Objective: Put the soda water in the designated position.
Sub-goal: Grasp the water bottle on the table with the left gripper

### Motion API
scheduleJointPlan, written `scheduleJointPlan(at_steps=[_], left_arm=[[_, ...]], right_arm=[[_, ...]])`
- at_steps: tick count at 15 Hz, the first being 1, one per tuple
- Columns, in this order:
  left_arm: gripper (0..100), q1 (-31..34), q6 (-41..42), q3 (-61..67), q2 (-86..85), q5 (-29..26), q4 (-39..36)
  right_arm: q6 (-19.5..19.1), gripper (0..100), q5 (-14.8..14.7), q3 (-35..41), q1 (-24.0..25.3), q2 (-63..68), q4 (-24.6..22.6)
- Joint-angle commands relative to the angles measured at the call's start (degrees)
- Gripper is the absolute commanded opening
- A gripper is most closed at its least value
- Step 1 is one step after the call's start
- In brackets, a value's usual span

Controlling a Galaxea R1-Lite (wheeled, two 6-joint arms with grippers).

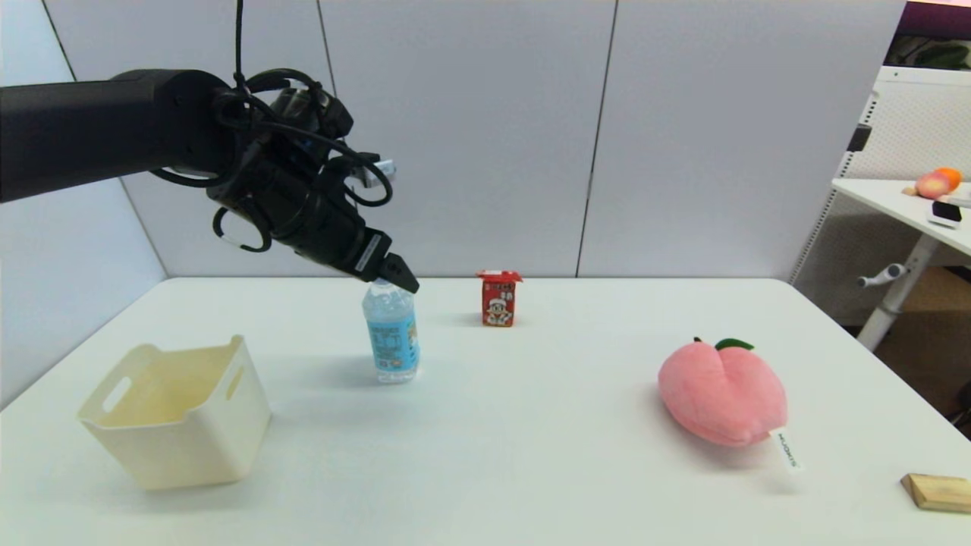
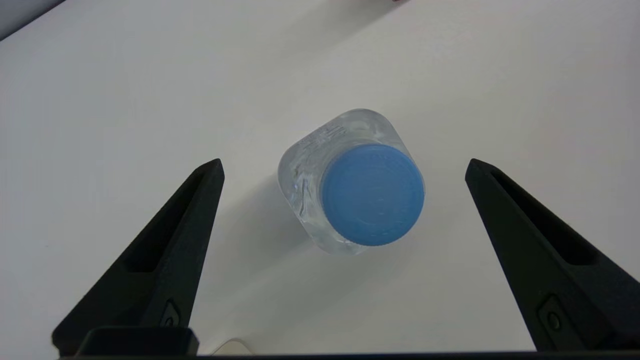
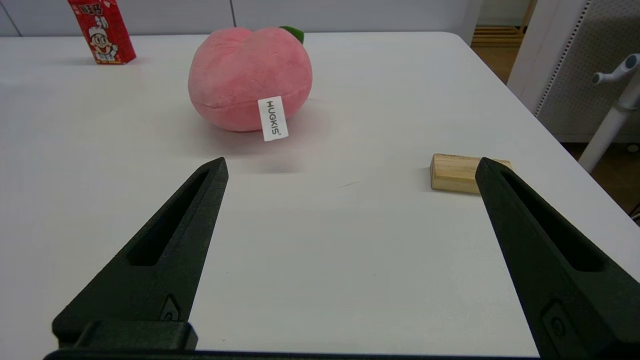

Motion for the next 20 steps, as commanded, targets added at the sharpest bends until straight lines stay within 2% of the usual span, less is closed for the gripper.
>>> scheduleJointPlan(at_steps=[1, 7, 10, 13, 20], left_arm=[[100, -0.02, 0.15, 0.0, -1.11, 0.05, 0.19], [100, -0.81, -1.17, 0.09, -1.64, 0.92, 0.19], [100, -3.54, -6.09, 0.0, -1.64, 7.16, -0.08], [100, -5.21, -10.22, 0.0, -1.55, 9.01, -1.57], [100, -6.35, -13.29, 0.0, -1.55, 14.46, -1.84]], right_arm=[[0.02, 100, -0.02, 0.0, 0.0, -0.01, 0.0], [0.02, 100, -0.02, 0.0, 0.0, -0.01, 0.0], [0.02, 100, -0.02, 0.0, 0.0, -0.01, 0.0], [0.02, 100, -0.02, 0.0, 0.0, -0.01, 0.0], [0.02, 100, -0.02, 0.0, 0.0, -0.01, 0.0]])
